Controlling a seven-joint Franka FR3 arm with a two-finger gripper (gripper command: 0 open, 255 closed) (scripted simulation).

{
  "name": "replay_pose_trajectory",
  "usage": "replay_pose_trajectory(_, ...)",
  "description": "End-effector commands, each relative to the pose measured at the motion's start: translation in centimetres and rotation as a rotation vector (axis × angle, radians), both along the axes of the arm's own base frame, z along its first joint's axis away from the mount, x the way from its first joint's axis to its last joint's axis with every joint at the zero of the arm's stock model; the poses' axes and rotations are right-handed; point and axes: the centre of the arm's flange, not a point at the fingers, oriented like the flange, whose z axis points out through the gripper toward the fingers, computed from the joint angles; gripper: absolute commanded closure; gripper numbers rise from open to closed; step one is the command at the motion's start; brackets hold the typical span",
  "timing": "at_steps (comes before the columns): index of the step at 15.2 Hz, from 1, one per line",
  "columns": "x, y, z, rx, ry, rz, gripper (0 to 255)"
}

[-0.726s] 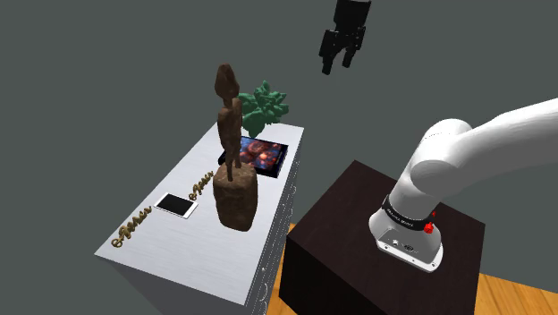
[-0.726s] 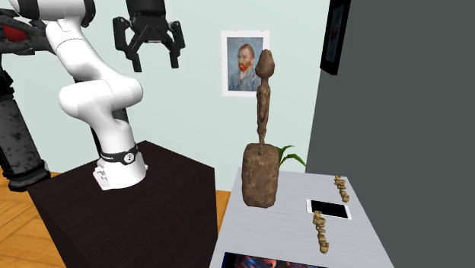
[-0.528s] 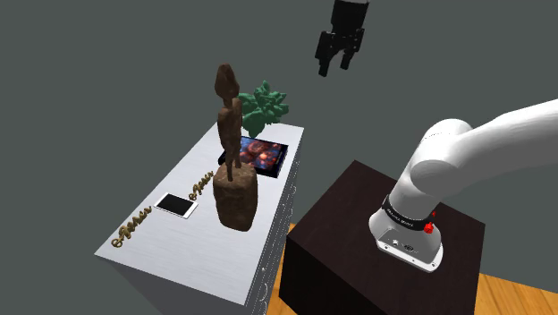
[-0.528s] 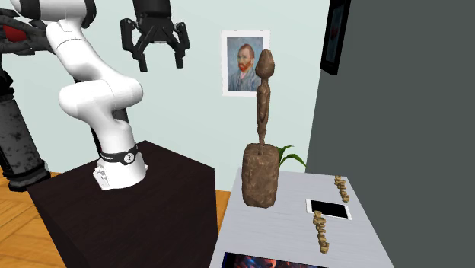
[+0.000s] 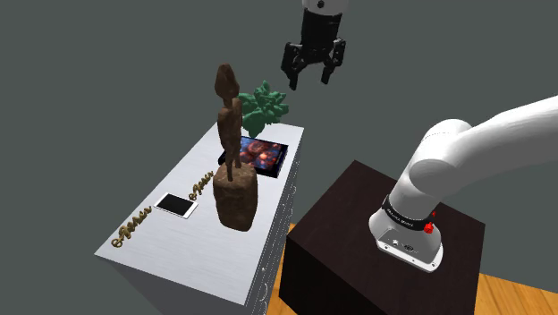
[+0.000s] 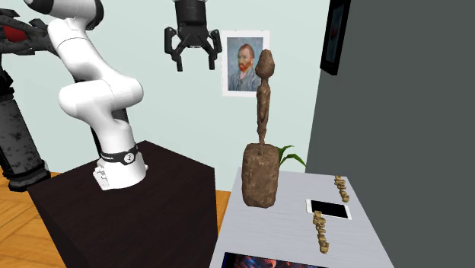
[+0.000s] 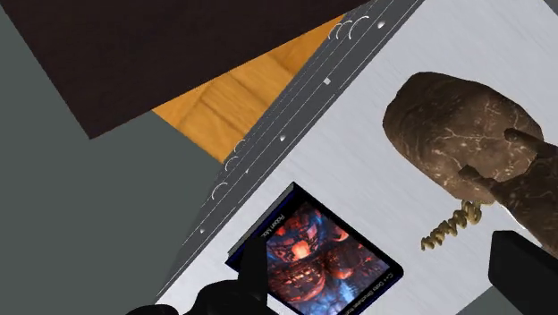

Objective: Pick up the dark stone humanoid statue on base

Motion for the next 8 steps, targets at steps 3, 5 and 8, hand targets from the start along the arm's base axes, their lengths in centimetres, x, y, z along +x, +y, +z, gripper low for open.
replay_pose_trajectory(3,1.5,5.3,-0.6,-0.012,-0.021,-0.142,0)
replay_pose_trajectory(5,2.5,7.9,-1.0,-0.019,-0.030,-0.210,0)
replay_pose_trajectory(8,4.3,11.7,-1.5,-0.030,-0.045,-0.311,0)
